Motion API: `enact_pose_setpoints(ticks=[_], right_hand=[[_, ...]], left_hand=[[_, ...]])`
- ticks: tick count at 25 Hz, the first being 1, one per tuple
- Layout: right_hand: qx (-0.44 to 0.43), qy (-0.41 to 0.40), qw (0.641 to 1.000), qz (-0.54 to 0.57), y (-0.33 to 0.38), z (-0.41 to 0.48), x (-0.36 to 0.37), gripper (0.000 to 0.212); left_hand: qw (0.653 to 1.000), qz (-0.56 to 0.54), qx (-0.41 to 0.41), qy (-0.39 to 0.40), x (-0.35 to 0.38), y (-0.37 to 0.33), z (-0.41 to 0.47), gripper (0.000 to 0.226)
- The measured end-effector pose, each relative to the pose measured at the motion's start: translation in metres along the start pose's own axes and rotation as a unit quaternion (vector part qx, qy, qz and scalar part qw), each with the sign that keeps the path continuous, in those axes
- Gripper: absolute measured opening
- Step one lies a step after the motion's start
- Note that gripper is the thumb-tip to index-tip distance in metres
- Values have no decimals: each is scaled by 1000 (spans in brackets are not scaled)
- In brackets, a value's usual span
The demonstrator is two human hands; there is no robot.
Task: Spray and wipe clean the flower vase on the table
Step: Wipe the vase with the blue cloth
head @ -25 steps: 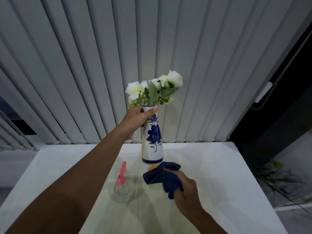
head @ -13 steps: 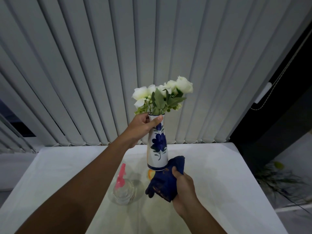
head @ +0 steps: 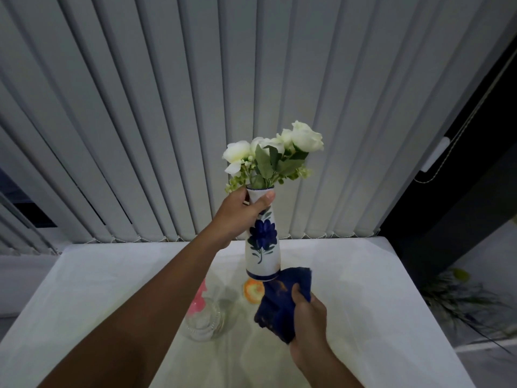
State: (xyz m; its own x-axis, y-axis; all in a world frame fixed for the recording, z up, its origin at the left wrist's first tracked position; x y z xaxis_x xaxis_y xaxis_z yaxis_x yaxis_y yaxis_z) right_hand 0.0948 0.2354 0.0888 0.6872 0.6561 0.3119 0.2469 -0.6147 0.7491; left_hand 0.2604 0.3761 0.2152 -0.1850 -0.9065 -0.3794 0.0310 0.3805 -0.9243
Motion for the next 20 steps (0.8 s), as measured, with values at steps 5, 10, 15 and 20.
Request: enact_pose_setpoints(ticks=[5,10,15,20], right_hand=[[-101,-16,994,27,83,17,9,8],[-369,193,892,-179,129,-12,81,47],[-515,297,703,-390,74,-15,69,82],[-587,359,605,-401,9,3,5,49]], left_hand=[[999,-36,-3,9,-7,3,2,21],[999,-41,13,29,-1,-1,1,21],[995,-95,14,17,1,-8,1,22],[995,-96,2,10,-24,-4,4,19]])
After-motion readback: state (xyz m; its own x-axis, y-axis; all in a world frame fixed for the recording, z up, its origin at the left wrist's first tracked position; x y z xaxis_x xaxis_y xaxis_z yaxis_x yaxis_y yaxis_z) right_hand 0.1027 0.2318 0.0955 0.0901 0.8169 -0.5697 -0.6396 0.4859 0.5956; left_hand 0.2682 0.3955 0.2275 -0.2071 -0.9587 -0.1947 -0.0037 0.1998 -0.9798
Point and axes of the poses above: each hand's wrist, its own z-axis towards the middle knuckle, its own x-axis out of the palm, y = z × x, the point moved 3 cm from there along z, towards the middle knuckle, and after that the axes turned 10 degrees about z, right-handed, at the moved point
